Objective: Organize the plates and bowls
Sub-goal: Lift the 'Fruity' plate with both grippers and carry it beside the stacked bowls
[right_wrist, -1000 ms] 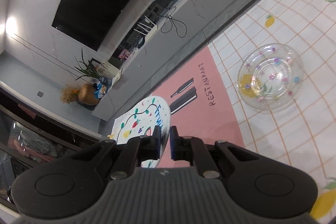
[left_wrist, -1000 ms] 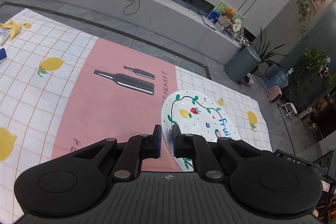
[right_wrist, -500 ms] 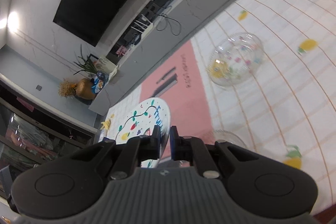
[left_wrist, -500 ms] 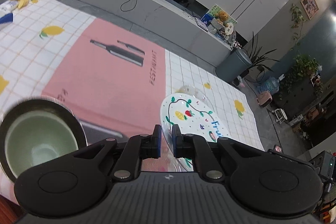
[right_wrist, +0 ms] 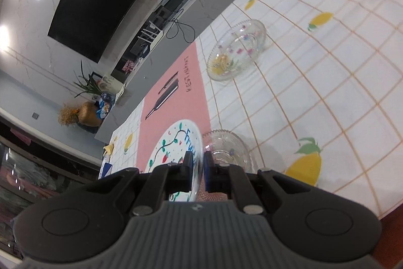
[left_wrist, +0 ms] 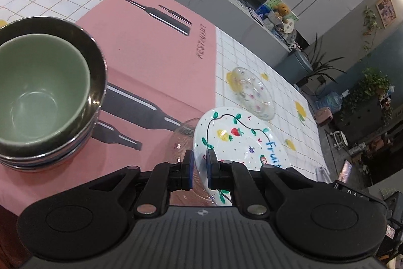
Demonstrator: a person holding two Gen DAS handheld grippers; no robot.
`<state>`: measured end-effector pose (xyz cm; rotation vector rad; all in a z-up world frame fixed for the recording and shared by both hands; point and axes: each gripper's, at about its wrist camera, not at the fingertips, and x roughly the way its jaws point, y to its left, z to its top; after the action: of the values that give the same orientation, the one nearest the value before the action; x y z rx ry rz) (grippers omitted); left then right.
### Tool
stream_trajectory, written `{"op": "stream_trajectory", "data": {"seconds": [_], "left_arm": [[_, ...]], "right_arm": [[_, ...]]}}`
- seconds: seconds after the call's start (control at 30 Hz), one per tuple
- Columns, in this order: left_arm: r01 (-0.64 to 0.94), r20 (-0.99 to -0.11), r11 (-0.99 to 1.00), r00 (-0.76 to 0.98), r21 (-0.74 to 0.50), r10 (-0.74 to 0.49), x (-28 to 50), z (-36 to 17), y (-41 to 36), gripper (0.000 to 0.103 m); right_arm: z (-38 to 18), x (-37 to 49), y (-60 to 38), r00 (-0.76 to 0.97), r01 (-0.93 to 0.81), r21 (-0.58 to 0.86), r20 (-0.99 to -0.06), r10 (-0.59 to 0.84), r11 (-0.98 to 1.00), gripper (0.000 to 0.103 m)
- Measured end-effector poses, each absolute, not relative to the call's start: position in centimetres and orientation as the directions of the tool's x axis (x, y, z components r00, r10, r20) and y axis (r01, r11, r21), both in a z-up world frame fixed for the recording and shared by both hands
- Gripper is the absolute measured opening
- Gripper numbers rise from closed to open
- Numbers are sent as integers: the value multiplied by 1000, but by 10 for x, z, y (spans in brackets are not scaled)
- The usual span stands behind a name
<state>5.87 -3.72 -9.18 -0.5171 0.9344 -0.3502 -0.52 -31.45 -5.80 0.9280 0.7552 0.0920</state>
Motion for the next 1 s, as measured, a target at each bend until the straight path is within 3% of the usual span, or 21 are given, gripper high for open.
{"op": "stream_trajectory", "data": {"seconds": [0.23,1.0], "left_arm": [[66,-677,847,570,-527,-465,62,-103,-45,11],[130,-698,898,585,-421,-412,61,-118,-63,12]], "right_arm": [[-73,-2,-305,774,262,743,-543,326,616,7],[-84,4,-278,749,278,523,-643,159,806,10]]}}
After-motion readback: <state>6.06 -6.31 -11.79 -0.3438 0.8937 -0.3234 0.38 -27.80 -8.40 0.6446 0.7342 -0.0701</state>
